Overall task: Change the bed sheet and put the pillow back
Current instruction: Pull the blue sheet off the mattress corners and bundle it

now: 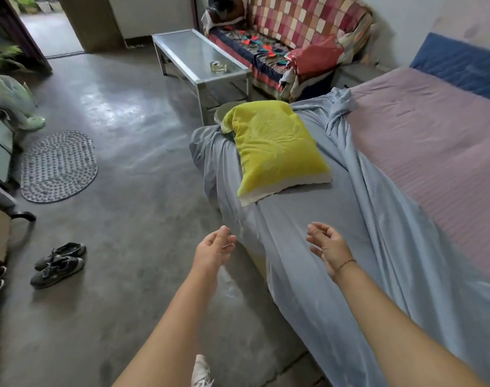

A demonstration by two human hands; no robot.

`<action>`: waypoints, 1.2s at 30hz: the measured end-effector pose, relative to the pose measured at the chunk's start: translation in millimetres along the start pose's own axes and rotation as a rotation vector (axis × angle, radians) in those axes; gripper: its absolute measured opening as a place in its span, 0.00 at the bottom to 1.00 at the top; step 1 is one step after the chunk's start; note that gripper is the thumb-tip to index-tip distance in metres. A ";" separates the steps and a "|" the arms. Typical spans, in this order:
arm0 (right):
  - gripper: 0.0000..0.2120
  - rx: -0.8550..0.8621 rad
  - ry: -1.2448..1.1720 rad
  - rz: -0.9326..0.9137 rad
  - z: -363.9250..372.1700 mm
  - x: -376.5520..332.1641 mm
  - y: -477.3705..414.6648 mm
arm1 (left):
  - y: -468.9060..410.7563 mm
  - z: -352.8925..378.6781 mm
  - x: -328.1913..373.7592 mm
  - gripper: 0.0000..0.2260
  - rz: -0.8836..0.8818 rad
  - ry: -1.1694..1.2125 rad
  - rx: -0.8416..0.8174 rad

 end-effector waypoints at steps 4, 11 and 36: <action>0.04 0.076 -0.074 -0.007 50.2 -14.8 -47.5 | -64.2 -37.7 56.4 0.08 0.020 -0.037 -0.063; 0.05 0.181 -0.181 -0.011 112.3 -42.5 -120.7 | -167.0 -73.3 133.2 0.08 0.005 -0.139 -0.134; 0.12 0.671 -0.419 -0.002 81.4 -104.5 -394.3 | -580.3 77.4 304.6 0.12 -0.083 -0.395 -0.470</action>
Point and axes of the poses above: each hand's wrist, its own y-axis away from the middle knuckle, its own z-axis out of the palm, x = y × z, the point moved 5 cm from there along -y, towards the middle knuckle, and after that the axes turned 9 degrees about -x, right-handed, at the moved point
